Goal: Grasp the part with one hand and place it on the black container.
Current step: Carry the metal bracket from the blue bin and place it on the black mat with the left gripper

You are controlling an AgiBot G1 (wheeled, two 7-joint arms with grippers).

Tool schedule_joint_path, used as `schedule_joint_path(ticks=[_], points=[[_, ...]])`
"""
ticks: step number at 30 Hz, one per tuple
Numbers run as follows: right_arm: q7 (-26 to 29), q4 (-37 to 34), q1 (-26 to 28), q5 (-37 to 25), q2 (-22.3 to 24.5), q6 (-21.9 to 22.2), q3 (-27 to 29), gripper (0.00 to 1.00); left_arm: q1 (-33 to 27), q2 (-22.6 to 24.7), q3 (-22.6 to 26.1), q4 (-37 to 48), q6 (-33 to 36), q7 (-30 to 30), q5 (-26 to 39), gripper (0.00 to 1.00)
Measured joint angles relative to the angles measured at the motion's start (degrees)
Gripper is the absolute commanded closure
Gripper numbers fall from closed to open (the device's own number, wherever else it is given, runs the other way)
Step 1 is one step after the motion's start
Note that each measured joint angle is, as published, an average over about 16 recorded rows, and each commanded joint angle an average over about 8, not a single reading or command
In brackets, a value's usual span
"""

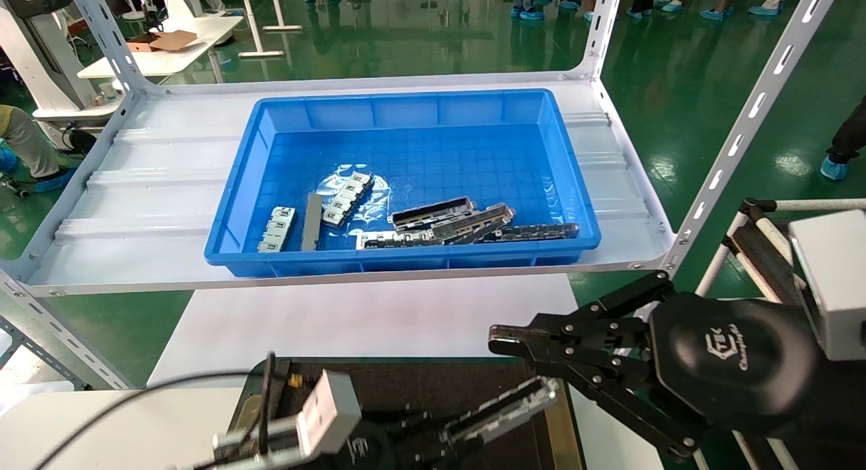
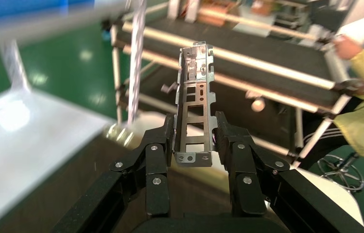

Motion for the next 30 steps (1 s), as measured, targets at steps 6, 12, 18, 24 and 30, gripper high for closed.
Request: schedule_joint_path(ticks=[6,12,18,24,30], points=[[0.00,0.00,0.00,0.01,0.00,0.00,-0.01,1.00,7.63,0.97,0.83,-4.09,-11.15,-2.37,2.00,1.00],[-0.01,0.00,0.00,0.01,0.01,0.01,-0.02,1.00,12.96,4.32,1.27,-4.78,-20.99,-3.49,3.07,1.00],[-0.01,0.00,0.01,0.02,0.01,0.01,-0.03,1.00,16.60,8.51,1.44,-4.74,-29.95,-4.47,3.48,1.00],[-0.02,0.00,0.01,0.02,0.01,0.01,-0.04,1.00,18.89,12.87,1.51,-4.39,-38.59,-5.42,3.67,1.00],[-0.02,0.00,0.01,0.03,0.02,0.02,-0.04,1.00,19.99,16.94,1.67,-3.61,-46.28,-6.06,3.80,1.00]])
